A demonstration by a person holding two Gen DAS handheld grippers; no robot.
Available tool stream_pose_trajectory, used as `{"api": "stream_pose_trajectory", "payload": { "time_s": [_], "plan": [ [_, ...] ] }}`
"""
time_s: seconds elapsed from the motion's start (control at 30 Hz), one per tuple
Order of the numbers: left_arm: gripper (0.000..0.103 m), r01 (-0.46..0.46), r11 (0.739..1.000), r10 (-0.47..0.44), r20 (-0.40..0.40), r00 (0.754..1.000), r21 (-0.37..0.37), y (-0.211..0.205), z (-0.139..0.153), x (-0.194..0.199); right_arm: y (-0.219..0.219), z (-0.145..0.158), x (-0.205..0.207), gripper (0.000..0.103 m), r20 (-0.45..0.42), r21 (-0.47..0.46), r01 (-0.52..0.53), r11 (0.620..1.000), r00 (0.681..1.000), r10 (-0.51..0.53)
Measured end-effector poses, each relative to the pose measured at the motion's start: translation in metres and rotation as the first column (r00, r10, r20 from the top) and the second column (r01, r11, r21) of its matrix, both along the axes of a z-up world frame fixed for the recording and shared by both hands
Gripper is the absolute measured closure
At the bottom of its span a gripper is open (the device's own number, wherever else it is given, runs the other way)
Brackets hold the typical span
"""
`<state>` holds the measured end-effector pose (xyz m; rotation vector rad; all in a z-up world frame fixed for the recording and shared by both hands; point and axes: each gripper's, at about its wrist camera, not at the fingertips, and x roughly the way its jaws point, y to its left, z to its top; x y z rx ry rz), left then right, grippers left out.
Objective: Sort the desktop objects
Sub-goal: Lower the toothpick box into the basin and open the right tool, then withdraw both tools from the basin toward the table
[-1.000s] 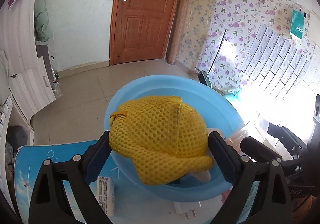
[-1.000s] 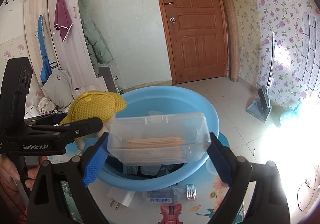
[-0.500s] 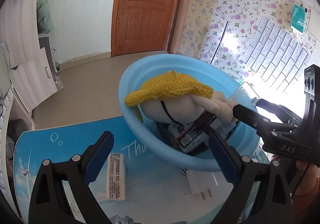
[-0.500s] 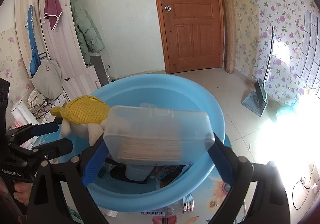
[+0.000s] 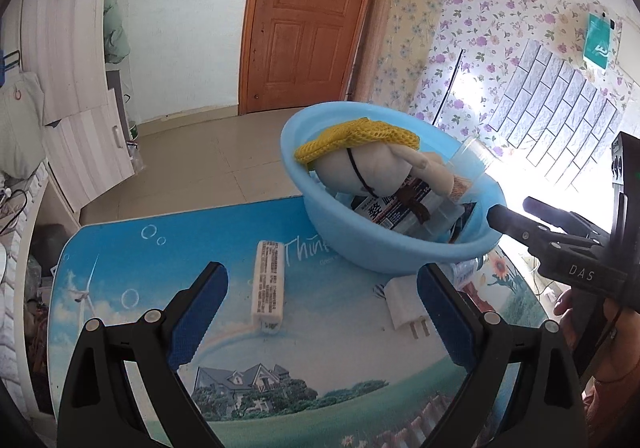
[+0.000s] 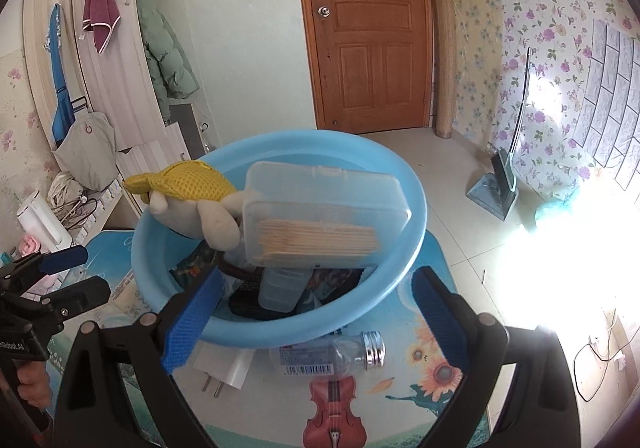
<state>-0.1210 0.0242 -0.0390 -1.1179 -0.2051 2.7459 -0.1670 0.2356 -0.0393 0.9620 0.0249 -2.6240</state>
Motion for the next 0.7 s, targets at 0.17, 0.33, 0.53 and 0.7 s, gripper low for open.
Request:
{"api": "stream_pose_trajectory", "payload": {
  "time_s": [0.17, 0.33, 0.53, 0.7],
  "plan": [
    [0.007, -0.023, 0.999, 0.023, 0.017, 1.0, 0.024, -0.012, -0.005, 0.026, 0.003, 0.003, 0.02, 0.006, 0.002, 0.006, 0.004, 1.0, 1.0, -0.004],
    [0.007, -0.043, 0.999, 0.043, 0.028, 0.999, 0.018, -0.021, -0.012, 0.048, 0.002, -0.001, 0.042, 0.006, 0.011, 0.013, -0.01, 1.0, 1.0, 0.01],
    [0.007, -0.075, 0.997, 0.074, 0.06, 0.995, 0.017, -0.038, -0.026, 0.07, -0.005, -0.019, 0.062, 0.006, 0.061, 0.005, -0.039, 0.999, 0.997, 0.039],
    [0.007, -0.107, 0.994, 0.103, 0.093, 0.99, 0.037, -0.049, -0.035, 0.079, -0.022, -0.031, 0.081, 0.006, 0.088, 0.035, -0.104, 0.994, 0.991, 0.1]
  ]
}}
